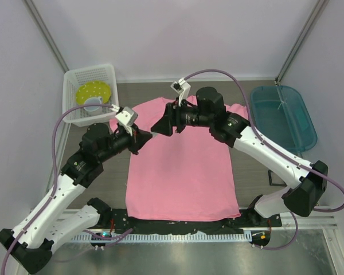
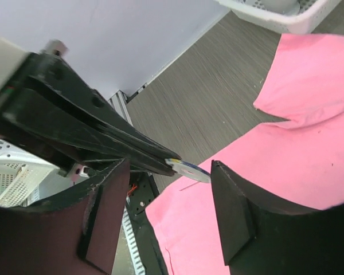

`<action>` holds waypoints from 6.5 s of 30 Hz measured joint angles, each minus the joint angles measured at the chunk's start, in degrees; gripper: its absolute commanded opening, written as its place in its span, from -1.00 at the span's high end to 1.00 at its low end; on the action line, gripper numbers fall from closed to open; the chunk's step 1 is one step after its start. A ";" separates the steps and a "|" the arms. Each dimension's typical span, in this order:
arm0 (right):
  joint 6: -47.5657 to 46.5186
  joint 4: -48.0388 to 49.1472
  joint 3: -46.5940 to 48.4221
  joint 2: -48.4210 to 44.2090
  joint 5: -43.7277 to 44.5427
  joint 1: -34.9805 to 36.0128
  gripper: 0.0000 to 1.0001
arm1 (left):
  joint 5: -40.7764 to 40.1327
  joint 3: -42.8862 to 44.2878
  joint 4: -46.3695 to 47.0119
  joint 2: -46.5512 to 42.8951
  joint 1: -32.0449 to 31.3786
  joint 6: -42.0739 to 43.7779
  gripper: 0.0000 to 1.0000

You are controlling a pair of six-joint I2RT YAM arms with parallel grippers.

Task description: Pin the brooch onto the clothing

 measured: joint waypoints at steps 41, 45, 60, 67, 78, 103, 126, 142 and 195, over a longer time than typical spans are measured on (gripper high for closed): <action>-27.87 -20.06 7.54 19.12 8.33 -16.37 0.04 | -25.53 24.50 -22.95 44.54 8.41 -21.07 1.00; -28.72 -20.81 7.50 22.40 4.81 -16.39 0.04 | -24.94 24.48 -17.25 47.58 8.74 -19.50 1.00; -44.81 -36.72 -13.66 18.18 4.90 -16.44 0.04 | -23.82 22.34 -9.51 56.78 9.20 -16.46 1.00; -51.04 -38.27 -17.40 16.61 10.16 -16.39 0.05 | -23.96 19.50 -9.11 58.73 10.54 -16.83 1.00; -56.85 -40.83 -23.32 14.91 15.54 -15.76 0.07 | -23.32 15.32 -6.67 56.81 12.59 -16.39 1.00; -34.80 -6.82 -4.24 6.12 17.77 -14.99 -0.52 | -23.47 13.38 -3.48 45.09 12.52 -10.80 1.00; -3.26 -12.17 36.59 49.92 40.24 -1.73 -0.03 | -29.40 11.23 -2.64 44.63 12.98 -14.71 1.00; -3.32 -11.76 41.20 59.93 43.89 -3.21 0.08 | -29.59 10.43 -2.60 44.65 13.09 -15.17 1.00; 4.46 -7.21 36.44 56.26 22.21 -10.21 0.99 | -19.71 22.40 10.43 65.13 13.00 -14.58 1.00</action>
